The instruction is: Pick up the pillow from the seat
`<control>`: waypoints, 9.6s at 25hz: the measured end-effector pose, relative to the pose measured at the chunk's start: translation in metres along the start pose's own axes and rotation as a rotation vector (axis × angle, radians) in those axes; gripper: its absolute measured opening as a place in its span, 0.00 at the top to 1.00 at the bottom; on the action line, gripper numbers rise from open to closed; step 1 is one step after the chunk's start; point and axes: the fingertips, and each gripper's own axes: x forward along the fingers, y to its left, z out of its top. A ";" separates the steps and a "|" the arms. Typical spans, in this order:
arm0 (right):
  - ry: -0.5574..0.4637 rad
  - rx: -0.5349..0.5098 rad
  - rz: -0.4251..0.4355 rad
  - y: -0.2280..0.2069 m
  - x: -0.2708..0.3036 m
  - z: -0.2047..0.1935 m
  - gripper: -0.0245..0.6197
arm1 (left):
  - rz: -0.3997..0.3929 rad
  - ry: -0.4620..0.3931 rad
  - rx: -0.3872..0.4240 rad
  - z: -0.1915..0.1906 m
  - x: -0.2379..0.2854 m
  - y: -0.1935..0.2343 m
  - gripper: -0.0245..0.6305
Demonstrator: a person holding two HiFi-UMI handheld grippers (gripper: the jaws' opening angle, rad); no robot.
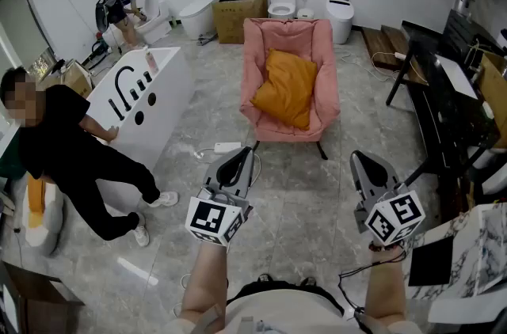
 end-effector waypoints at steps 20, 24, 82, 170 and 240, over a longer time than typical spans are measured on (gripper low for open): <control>0.050 0.003 -0.029 0.026 0.029 -0.021 0.94 | -0.014 0.016 -0.023 -0.016 -0.011 0.042 0.95; 0.056 0.014 -0.031 0.020 0.031 -0.028 0.94 | -0.036 0.029 -0.042 -0.022 -0.003 0.041 0.94; 0.211 0.153 0.113 -0.265 0.357 -0.094 0.46 | -0.048 0.345 -0.226 -0.194 0.340 0.182 0.35; 0.649 0.622 0.045 -0.492 0.717 -0.474 0.92 | 0.038 0.950 -0.720 -0.642 0.642 0.345 0.73; -0.211 -0.059 0.028 -0.468 0.761 0.120 0.92 | -0.211 -0.113 -0.067 -0.086 0.780 0.457 0.72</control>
